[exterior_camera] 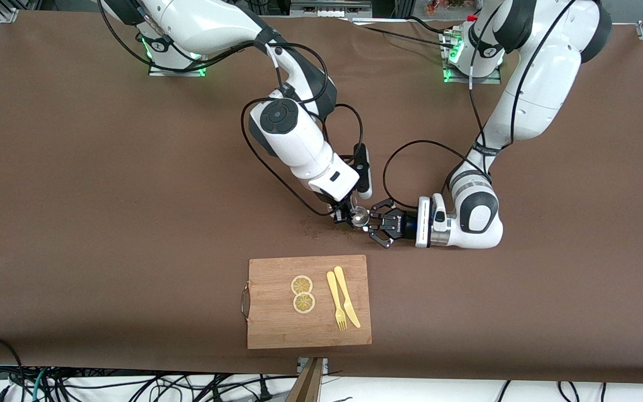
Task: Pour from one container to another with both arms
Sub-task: 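Tilt the glass cup with the right gripper, pouring into the jigger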
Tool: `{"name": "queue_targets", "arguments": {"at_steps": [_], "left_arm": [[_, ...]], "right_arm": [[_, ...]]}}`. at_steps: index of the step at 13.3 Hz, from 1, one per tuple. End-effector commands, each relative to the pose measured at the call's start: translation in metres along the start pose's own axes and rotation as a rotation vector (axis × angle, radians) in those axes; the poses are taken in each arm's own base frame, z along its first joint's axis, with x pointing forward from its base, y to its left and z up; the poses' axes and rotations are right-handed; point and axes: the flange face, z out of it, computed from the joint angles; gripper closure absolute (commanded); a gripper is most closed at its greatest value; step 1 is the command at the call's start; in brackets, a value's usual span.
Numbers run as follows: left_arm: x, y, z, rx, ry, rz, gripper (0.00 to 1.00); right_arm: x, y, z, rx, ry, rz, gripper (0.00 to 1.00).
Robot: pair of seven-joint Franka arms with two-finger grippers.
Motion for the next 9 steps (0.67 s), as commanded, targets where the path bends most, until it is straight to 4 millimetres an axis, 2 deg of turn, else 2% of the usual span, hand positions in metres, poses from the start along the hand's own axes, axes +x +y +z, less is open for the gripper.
{"name": "queue_targets", "arguments": {"at_steps": [1,9], "left_arm": [[0.0101,0.0042,0.0046,0.022,0.020,0.054,1.00],[0.0100,0.0039,0.0029,0.022,0.019,0.054,1.00]], "right_arm": [[0.0062,-0.0023,-0.0095,-0.023,-0.033,-0.026,0.93],[0.0119,-0.0074,-0.0083,-0.047,-0.068,-0.050,0.93]]}}
